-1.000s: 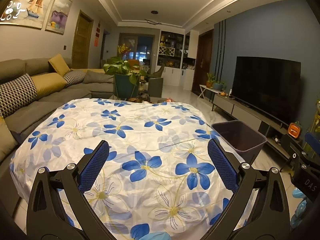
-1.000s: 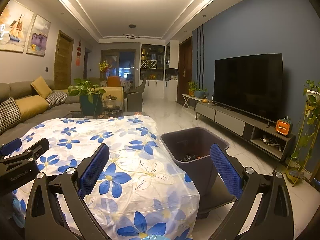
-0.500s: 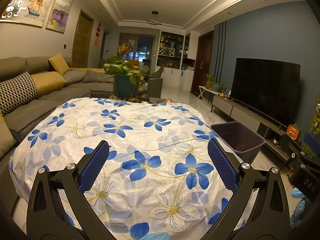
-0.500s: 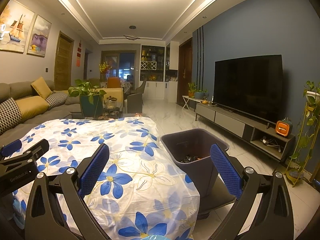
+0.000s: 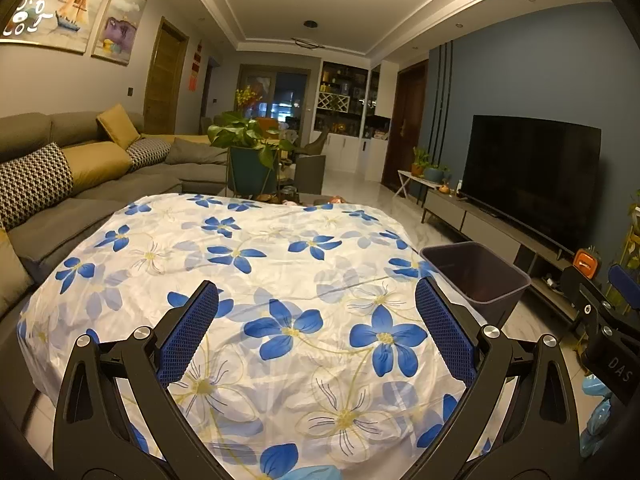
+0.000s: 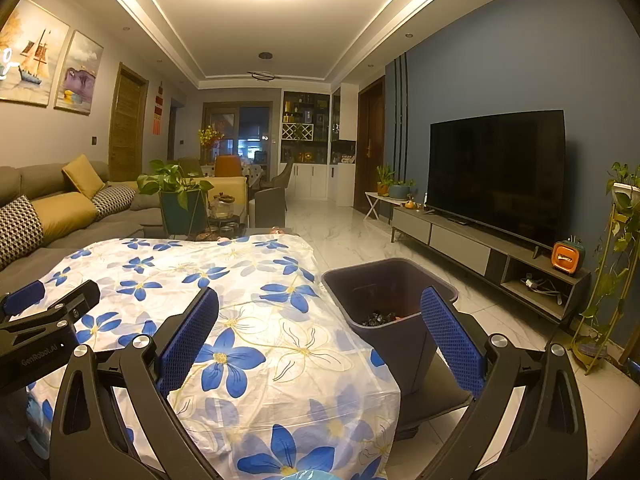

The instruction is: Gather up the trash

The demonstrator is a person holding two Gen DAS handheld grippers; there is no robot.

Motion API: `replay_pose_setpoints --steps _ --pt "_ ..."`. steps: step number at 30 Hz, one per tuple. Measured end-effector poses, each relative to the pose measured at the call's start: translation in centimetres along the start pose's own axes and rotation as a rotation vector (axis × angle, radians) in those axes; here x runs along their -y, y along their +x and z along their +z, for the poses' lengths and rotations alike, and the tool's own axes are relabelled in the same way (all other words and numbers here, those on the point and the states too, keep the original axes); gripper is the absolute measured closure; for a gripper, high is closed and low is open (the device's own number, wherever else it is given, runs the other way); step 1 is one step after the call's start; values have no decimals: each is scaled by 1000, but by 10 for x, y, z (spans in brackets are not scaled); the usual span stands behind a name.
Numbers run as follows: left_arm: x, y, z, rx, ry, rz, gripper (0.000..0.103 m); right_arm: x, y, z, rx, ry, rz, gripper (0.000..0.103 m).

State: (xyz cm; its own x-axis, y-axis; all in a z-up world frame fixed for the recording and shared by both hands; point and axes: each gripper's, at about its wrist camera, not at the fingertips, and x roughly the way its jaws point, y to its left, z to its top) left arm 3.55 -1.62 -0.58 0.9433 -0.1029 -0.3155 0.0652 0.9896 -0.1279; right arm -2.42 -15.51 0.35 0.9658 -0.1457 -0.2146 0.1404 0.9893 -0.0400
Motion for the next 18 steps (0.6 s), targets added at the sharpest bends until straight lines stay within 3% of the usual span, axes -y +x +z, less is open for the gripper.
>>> replay_pose_setpoints --steps 18 --pt "-5 -1 2 4 1 3 6 -1 0 1 2 3 5 6"
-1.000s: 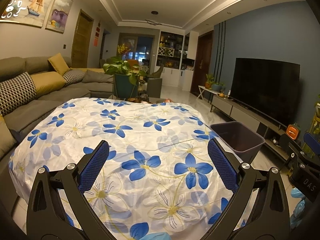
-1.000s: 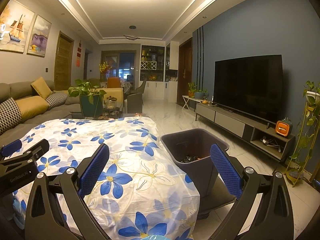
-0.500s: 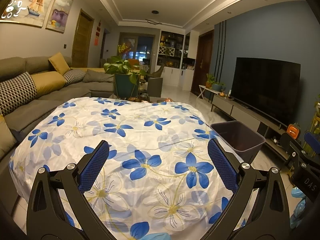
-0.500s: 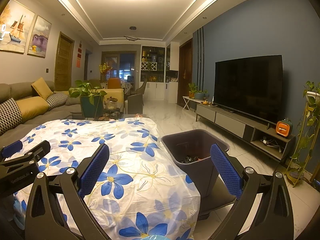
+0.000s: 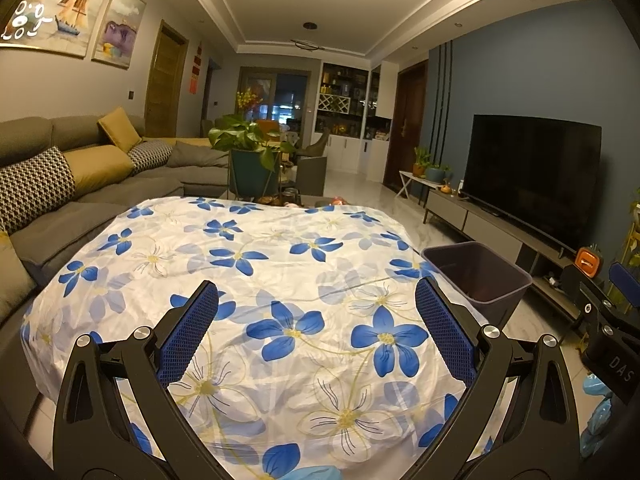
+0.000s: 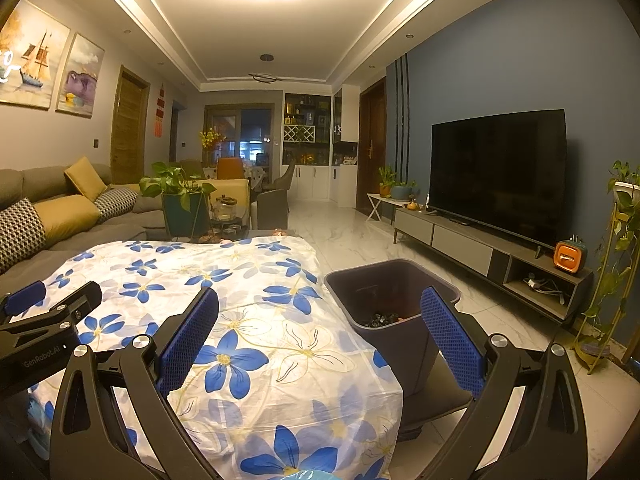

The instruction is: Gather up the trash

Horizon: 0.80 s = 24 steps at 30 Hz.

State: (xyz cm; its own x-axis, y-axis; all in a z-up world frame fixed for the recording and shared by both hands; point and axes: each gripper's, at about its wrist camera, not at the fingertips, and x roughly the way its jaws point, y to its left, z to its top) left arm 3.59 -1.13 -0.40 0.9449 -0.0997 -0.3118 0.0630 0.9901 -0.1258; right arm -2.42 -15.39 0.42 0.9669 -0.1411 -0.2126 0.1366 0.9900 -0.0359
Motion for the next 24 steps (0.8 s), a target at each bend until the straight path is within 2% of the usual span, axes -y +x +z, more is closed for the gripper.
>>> replay_pose_setpoints --steps 24 --pt "-1 -3 0 5 5 15 6 0 0 -1 1 2 1 6"
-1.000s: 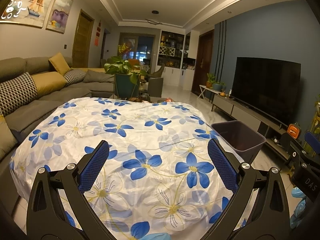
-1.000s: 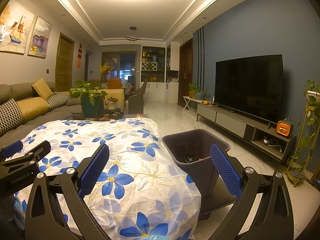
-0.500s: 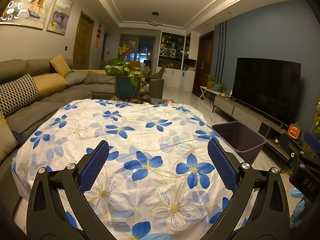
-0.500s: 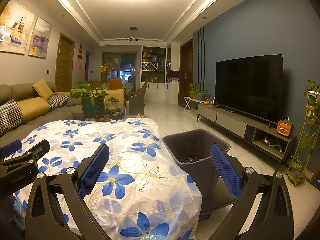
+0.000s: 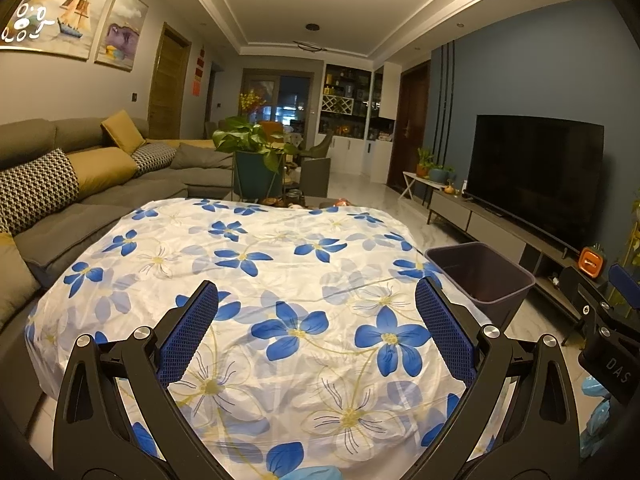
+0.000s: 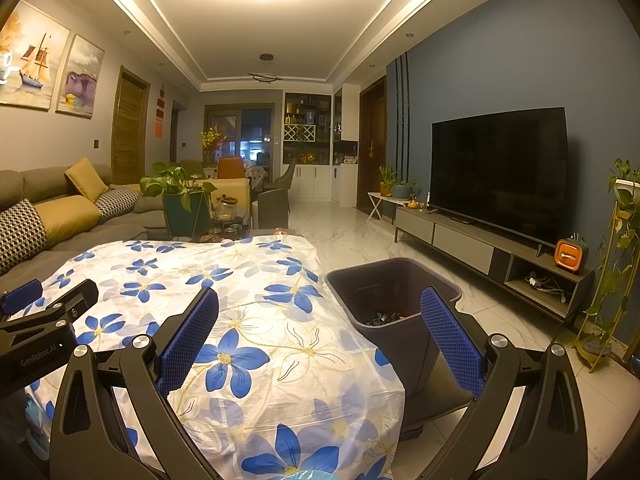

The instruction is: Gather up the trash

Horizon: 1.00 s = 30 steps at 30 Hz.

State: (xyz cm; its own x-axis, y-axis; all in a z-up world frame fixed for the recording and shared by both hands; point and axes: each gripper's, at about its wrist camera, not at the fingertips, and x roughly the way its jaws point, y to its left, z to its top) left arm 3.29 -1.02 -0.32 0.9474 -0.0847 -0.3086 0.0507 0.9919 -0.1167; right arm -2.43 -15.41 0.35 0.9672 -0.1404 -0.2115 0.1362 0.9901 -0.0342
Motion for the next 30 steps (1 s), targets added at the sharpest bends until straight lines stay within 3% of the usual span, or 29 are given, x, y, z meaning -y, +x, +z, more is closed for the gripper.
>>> replay_pose_setpoints --steps 30 --pt "1 -2 -2 6 10 -13 6 -1 0 -2 5 4 -2 6"
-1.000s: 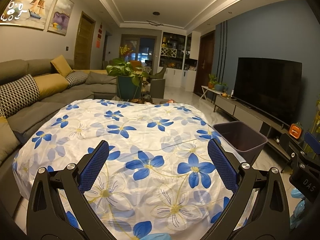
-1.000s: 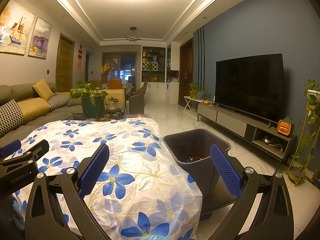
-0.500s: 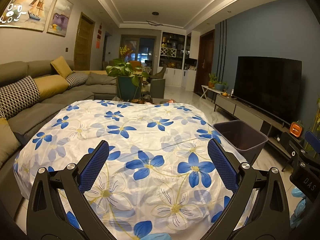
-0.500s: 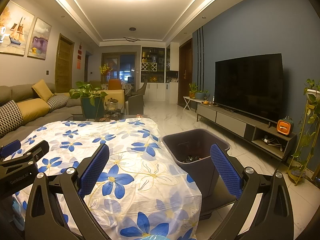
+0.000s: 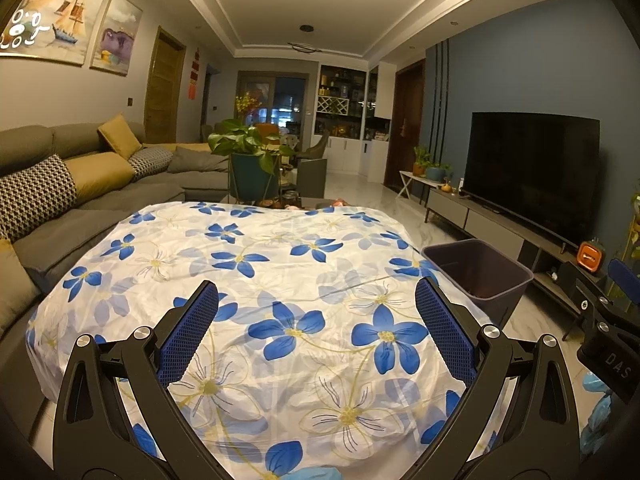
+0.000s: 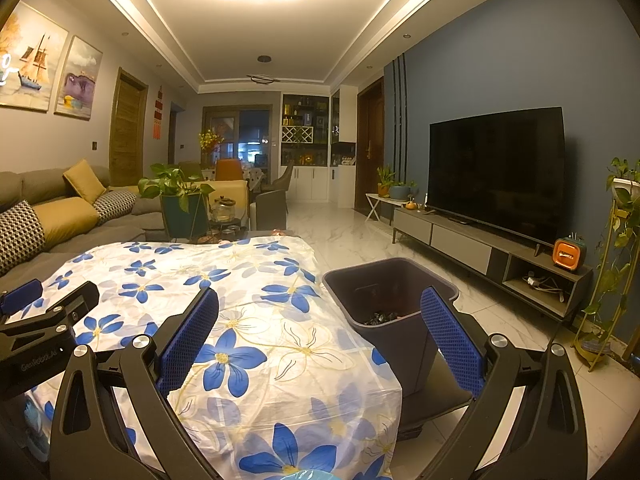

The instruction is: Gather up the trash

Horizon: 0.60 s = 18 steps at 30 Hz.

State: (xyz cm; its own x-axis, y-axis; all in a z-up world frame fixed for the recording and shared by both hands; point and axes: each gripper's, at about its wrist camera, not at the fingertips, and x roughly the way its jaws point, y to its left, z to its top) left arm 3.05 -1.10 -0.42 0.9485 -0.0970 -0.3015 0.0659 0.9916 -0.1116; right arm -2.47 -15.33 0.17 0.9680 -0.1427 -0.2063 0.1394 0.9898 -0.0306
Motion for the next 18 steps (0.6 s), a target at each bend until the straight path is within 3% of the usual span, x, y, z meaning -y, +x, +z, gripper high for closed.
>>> replay_pose_setpoints --steps 4,18 --pt "3 -2 -1 6 32 -3 12 0 0 0 1 1 -1 6" --pt "2 1 -2 3 33 9 9 0 0 -1 1 1 2 6"
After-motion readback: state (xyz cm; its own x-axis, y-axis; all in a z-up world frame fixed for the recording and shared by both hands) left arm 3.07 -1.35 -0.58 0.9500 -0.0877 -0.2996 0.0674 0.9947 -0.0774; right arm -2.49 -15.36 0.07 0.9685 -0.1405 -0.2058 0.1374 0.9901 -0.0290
